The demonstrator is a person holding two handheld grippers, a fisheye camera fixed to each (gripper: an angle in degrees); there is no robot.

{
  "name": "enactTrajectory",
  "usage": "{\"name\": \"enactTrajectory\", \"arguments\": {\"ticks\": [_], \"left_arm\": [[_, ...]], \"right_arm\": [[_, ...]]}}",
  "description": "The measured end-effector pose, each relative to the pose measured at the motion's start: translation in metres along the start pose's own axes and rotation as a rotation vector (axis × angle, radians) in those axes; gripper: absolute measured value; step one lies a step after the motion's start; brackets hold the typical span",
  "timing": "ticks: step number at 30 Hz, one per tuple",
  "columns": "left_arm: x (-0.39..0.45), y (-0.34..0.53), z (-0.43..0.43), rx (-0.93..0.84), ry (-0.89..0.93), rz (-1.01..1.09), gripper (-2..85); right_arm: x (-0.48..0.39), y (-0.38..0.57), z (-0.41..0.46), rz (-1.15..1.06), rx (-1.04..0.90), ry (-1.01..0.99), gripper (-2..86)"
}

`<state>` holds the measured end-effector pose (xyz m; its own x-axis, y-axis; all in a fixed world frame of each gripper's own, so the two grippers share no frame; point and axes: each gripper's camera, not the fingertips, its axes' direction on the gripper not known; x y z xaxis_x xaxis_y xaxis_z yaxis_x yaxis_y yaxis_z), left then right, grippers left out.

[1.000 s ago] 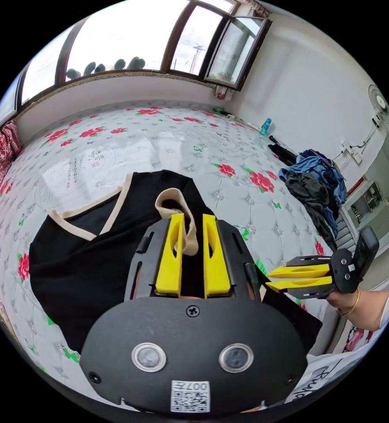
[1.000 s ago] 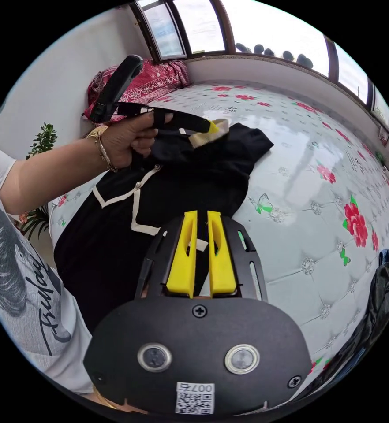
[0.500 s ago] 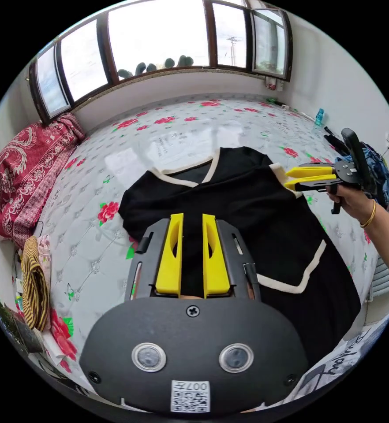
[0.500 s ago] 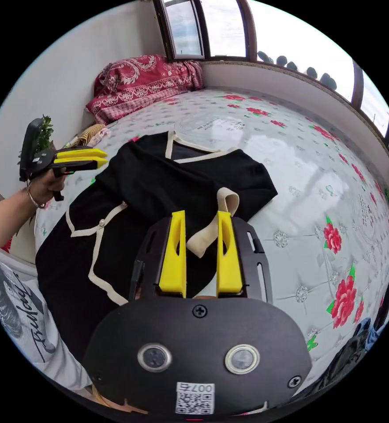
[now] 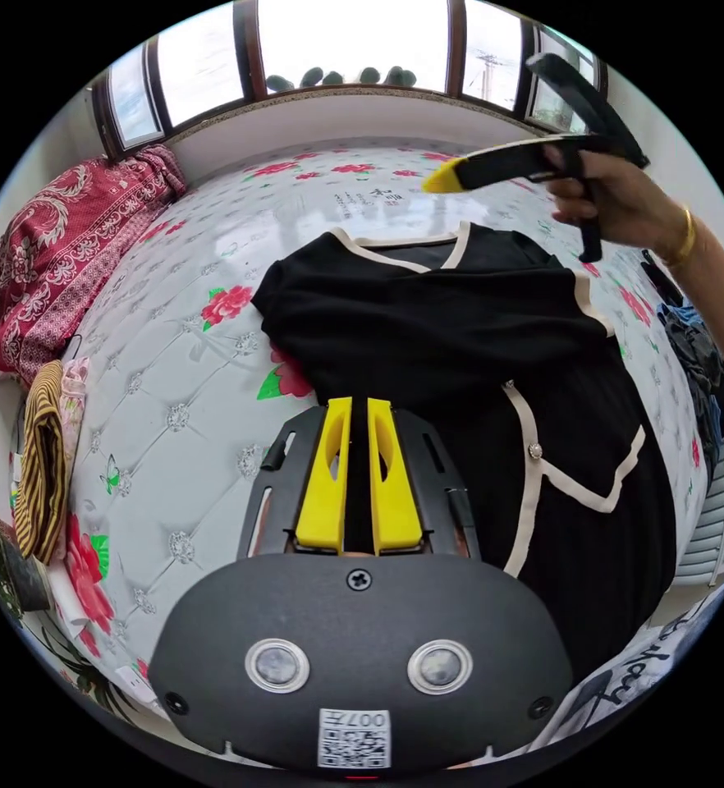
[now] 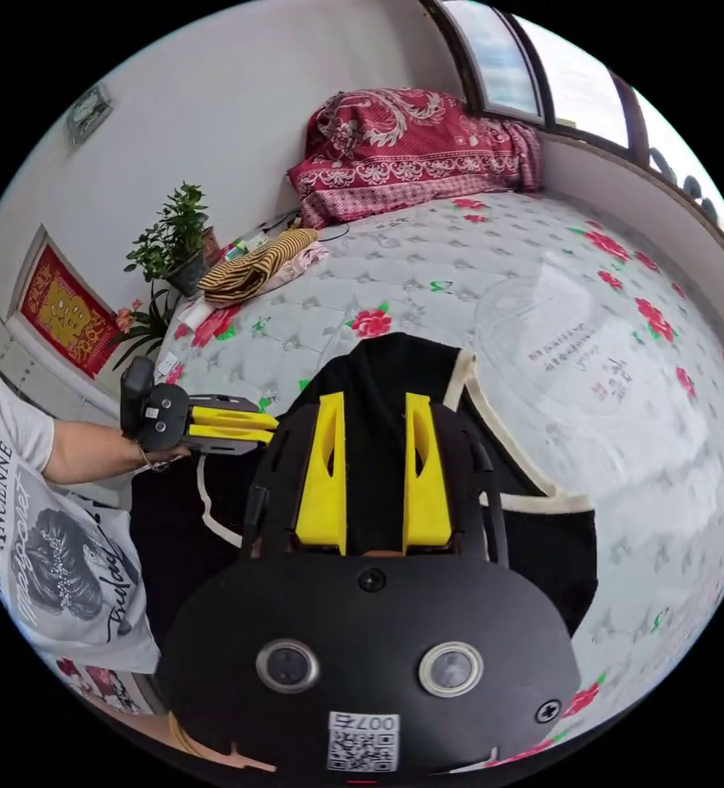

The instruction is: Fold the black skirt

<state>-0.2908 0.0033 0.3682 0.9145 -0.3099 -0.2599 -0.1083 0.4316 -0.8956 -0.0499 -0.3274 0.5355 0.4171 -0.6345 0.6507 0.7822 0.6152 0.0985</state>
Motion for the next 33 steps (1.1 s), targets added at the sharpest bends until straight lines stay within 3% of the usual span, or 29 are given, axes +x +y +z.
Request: {"name": "enactTrajectory", "arguments": {"ticks": [8, 15, 24, 28, 33], "left_arm": [[0.002, -0.004, 0.016, 0.018, -0.004, 0.037, 1.9], [-0.001, -0.011, 0.027, 0.042, -0.013, 0.055, 1.7], [-0.005, -0.028, 0.042, 0.037, -0.021, 0.066, 1.8], [-0.006, -0.038, 0.046, 0.029, -0.033, 0.072, 2.3], [-0.02, -0.047, 0.041, 0.057, -0.02, 0.037, 2.8]], "right_arm": [[0.01, -0.112, 0.113, -0.011, -0.231, -0.144, 7.3], [-0.014, -0.14, 0.164, -0.098, -0.408, -0.041, 0.7], [-0.003, -0.154, 0.149, -0.07, -0.183, 0.052, 0.5], [0.005, -0.152, 0.147, -0.002, -0.144, -0.053, 2.3], [-0.005, -0.081, 0.058, 0.018, 0.039, 0.1, 3.8]]}}
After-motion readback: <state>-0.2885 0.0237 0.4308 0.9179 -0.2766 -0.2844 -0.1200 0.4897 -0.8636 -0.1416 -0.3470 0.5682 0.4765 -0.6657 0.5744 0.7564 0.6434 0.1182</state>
